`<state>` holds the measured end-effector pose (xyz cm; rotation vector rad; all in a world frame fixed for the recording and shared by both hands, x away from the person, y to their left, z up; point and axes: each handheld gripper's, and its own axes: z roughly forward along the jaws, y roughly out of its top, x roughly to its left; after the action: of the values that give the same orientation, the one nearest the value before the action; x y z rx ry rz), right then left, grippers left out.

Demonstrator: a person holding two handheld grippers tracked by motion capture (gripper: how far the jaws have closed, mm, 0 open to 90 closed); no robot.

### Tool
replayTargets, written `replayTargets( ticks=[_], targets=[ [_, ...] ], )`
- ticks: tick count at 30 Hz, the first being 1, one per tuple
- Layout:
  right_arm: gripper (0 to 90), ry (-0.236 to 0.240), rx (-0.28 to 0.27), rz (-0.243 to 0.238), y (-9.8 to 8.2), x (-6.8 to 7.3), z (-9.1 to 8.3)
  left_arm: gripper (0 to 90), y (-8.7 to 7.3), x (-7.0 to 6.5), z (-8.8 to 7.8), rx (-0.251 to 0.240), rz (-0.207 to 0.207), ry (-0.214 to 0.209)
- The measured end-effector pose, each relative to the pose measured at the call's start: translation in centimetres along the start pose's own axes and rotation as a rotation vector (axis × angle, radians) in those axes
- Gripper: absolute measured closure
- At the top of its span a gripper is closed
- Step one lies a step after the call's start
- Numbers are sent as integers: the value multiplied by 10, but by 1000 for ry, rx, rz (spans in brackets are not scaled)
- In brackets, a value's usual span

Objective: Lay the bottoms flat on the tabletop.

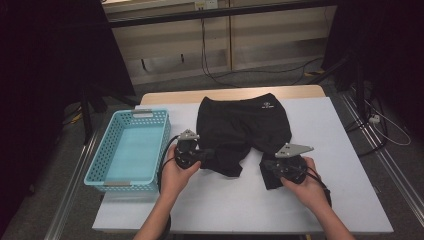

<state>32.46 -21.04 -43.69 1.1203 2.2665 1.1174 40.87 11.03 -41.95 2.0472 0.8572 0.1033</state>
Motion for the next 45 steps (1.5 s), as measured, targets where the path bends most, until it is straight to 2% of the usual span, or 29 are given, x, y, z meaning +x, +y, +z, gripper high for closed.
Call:
replayTargets(
  ticks=[4, 7, 11, 17, 21, 25, 27, 31, 36, 42, 45],
  targets=[
    [887, 19, -48, 18, 1, 0, -19, 892, 0, 0, 1, 8, -2, -2],
    [887, 20, -74, 31, 2, -2, -25, 892, 1, -2, 0, 4, 1, -4],
    [887, -3, -102, 45, 4, -8, -36, 892, 2, -1, -2, 0, 2, 0],
    [887, -73, -137, 95, -4, -32, -54, 892, 1, 4, -3, -1, -8, 6],
    [887, -82, -147, 110, -6, -38, -57, 892, 1, 3, -3, -1, -9, 5],
    [886, -107, -134, 106, -8, -40, -56, 892, 1, 4, -4, 1, -5, 9],
    [885, -146, -103, 98, -13, -45, -55, 892, 1, 3, -4, 0, -9, 9],
    [883, -130, -72, 103, -20, -50, -53, 892, 1, 3, -3, 0, -11, 8],
    [877, -81, -46, 58, -16, -39, -44, 892, 1, 3, -2, 0, -9, 7],
    [870, -111, 28, 30, -18, -29, -29, 891, 0, 3, -2, 4, -6, 11],
    [802, -98, 33, 12, -18, -27, -26, 891, 0, 4, -2, 3, -9, 9]
  ],
)
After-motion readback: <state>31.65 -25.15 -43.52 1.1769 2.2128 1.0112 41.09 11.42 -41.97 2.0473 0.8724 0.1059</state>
